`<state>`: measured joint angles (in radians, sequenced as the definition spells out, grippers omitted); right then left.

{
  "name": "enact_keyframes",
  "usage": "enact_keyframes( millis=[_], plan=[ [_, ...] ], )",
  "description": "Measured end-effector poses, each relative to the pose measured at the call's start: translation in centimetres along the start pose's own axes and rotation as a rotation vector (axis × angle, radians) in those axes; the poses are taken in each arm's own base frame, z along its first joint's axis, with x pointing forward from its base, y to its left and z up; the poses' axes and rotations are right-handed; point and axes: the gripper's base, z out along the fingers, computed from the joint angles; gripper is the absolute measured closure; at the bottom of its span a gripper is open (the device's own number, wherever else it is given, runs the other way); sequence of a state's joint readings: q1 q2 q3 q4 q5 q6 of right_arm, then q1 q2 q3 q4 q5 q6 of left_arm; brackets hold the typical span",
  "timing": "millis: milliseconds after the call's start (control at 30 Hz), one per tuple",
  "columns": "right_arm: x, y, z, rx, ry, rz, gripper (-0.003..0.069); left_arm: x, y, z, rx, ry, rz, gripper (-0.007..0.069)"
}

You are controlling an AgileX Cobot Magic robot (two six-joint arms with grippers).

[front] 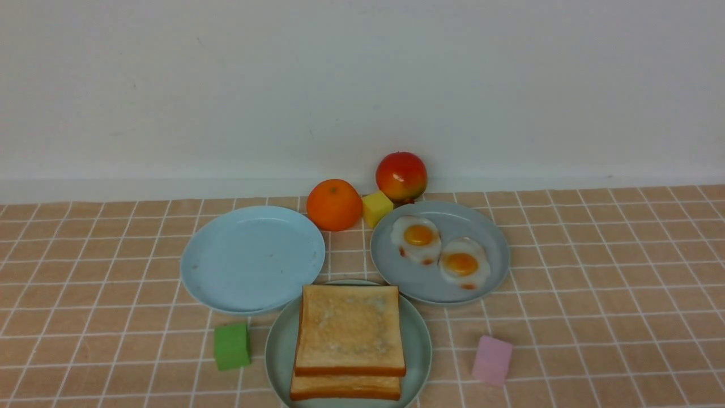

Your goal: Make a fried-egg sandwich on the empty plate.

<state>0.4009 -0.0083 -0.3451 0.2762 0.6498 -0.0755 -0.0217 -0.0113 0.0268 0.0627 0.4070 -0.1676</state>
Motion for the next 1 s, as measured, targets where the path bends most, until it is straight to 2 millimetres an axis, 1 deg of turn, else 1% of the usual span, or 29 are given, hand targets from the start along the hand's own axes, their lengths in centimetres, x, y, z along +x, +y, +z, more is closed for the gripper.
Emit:
enact_keyframes(
  millis=[133,267,367,433,533,567,700,767,800,833,867,933,1000],
  plan=[
    [0.0,0.0,0.0,0.0,-0.001,0.0,0.0472,0.0,0.0,0.0,0.0,0.0,0.001,0.062],
    [-0.4,-0.2,0.0,0.028,-0.038,-0.034,0.0467,0.0,0.0,0.0,0.0,-0.001,0.001,0.0617],
    [-0.8,-0.9,-0.1,0.111,-0.087,-0.108,0.0461,0.0,0.0,0.0,0.0,-0.001,0.001,0.061],
    [-1.0,-1.1,-0.1,0.15,-0.102,-0.115,0.0459,0.0,0.0,0.0,0.0,-0.001,0.001,0.0609],
    [-0.7,-2.0,0.1,0.295,-0.123,-0.106,0.0454,0.0,0.0,0.0,0.0,-0.001,0.001,0.0606],
    [-0.5,-2.1,0.2,0.319,-0.122,-0.101,0.0454,0.0,0.0,0.0,0.0,-0.002,0.001,0.0606],
    [1.9,-3.6,1.4,0.485,-0.1,-0.029,0.0447,0.0,0.0,0.0,0.0,-0.002,0.001,0.0601],
    [3.3,-4.2,2.0,0.54,-0.072,-0.005,0.0447,0.0,0.0,0.0,0.0,-0.002,0.001,0.06],
    [3.6,-4.4,2.1,0.551,-0.066,0.001,0.0446,0.0,0.0,0.0,0.0,-0.002,0.001,0.06],
    [5.3,-5.0,2.6,0.597,-0.027,0.022,0.0442,0.0,0.0,0.0,0.0,-0.002,0.001,0.0598],
    [5.3,-5.0,2.6,0.601,-0.029,0.023,0.0442,0.0,0.0,0.0,0.0,-0.002,0.001,0.0598],
    [8.1,-5.9,3.2,0.649,0.052,0.059,0.0438,0.0,0.0,0.0,0.001,-0.003,0.001,0.0596],
    [8.1,-6.0,3.2,0.667,0.03,0.055,0.0437,0.0,0.0,0.0,0.001,-0.004,0.001,0.0594]
  ],
)
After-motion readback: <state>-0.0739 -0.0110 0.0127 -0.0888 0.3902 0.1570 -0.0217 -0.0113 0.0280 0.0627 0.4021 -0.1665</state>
